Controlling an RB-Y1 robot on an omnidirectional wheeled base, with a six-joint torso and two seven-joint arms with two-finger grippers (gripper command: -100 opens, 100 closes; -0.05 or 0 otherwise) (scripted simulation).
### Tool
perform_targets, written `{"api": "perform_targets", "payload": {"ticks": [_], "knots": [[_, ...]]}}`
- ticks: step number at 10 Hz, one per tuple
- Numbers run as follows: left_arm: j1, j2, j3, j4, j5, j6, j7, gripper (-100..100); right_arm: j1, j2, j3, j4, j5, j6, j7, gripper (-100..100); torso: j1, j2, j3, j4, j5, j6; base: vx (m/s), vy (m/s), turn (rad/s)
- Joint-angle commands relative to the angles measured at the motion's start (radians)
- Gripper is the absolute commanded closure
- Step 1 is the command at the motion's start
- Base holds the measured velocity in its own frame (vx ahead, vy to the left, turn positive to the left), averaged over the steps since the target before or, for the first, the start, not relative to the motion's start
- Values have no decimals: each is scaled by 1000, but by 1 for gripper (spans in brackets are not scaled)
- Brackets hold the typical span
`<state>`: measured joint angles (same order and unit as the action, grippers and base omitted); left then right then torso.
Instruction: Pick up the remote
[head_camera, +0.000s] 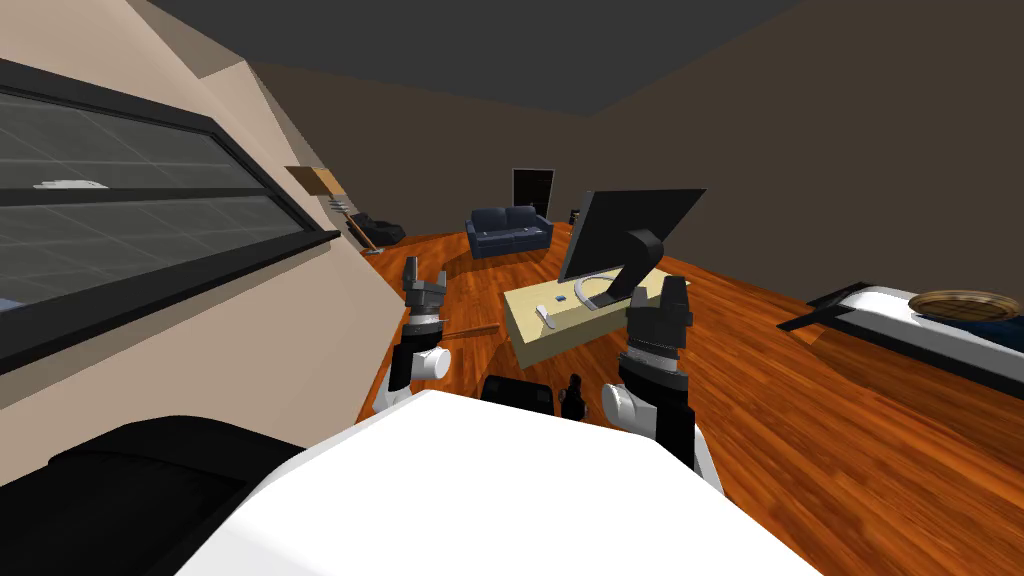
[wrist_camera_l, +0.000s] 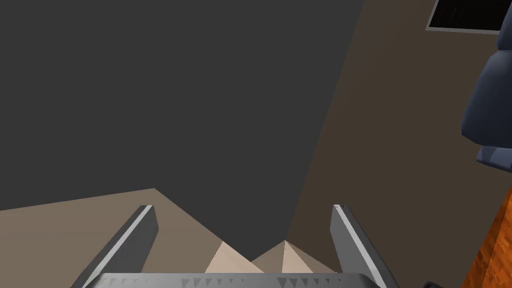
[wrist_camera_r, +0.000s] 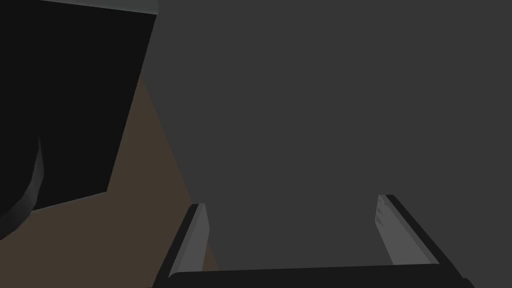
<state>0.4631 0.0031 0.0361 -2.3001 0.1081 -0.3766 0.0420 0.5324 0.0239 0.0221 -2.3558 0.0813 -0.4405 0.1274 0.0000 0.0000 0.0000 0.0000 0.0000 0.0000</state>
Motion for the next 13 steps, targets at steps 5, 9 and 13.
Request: {"api": "perform_targets", "payload": {"ticks": [5,9,13], "knots": [[0,0,0,0,0,0,0,0,-13,-135,11,58,15,3,-15,-100,9,-1,-1,0,2,0,15,112,106],[0,0,0,0,0,0,0,0,-31,-247,22,154,47,8,-35,-100,15,-2,-2,-1,3,0,51,217,198],[0,0,0,0,0,0,0,0,-52,-368,35,281,105,9,-58,-100,15,-6,-4,-2,4,0,116,225,236]]}}
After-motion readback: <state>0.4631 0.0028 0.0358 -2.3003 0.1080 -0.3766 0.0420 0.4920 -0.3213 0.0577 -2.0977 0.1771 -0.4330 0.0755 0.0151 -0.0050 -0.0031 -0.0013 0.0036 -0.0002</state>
